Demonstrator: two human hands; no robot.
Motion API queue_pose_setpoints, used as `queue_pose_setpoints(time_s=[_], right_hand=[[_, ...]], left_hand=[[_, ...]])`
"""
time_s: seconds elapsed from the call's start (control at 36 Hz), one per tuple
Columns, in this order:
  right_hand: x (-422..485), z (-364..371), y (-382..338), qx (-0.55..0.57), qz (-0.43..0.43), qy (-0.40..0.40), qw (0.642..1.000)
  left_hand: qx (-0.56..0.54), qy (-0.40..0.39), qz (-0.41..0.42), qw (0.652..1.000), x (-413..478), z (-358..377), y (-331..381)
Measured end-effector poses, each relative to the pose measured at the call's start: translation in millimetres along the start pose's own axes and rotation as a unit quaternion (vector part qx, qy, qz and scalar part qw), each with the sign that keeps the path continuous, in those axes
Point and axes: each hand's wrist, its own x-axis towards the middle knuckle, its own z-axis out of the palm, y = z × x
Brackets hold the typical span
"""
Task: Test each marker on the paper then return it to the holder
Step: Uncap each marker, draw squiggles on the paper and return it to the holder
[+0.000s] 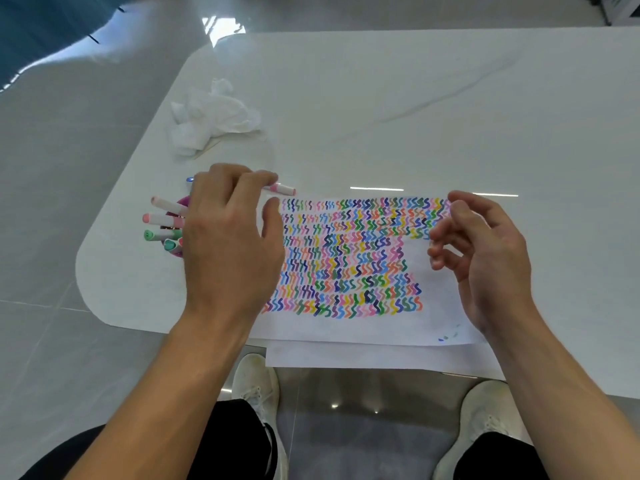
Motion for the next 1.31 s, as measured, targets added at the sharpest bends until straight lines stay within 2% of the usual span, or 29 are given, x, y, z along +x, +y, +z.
queue_pose_setpoints(time_s=[0.11,0.17,0.28,0.39,0.58,0.86,1.03,1.31], right_hand=[[-1.8,-0.7,2.0,-0.077,-0.026,-0.020,0.996],[-3.1,-1.0,2.6,-0.126,-0.049,-0.030,0.990],[-4.2,-3.7,5.4,-0.236,-0.088,-0.034,0.967],[-3.0,-9.7,7.9,-0.301,-0.087,-0.026,0.949],[3.9,-17.1,5.7,-0.290,-0.033,-0.037,0.956],[6.2,-24.1,11.0,-0.304,0.013,-0.029,0.952],[8.5,-28.1,8.0,-0.240,0.077,-0.019,0.967],[8.5,-30.0,7.5,-0.234,0.081,-0.027,0.969]], left_hand=[[-0.038,-0.042,0.071,0.996,-1.3,7.7,12.4],[-0.054,-0.077,0.078,0.992,-4.2,13.3,17.0],[-0.050,-0.171,0.039,0.983,-6.1,28.7,20.6],[-0.030,-0.200,-0.011,0.979,1.2,47.0,14.7],[0.023,-0.203,-0.068,0.977,14.0,73.2,-2.2],[0.100,-0.203,-0.074,0.971,19.6,93.4,-3.9],[0.098,-0.180,-0.080,0.976,22.7,98.6,-3.1],[0.114,-0.151,-0.111,0.976,28.3,103.5,-6.0]])
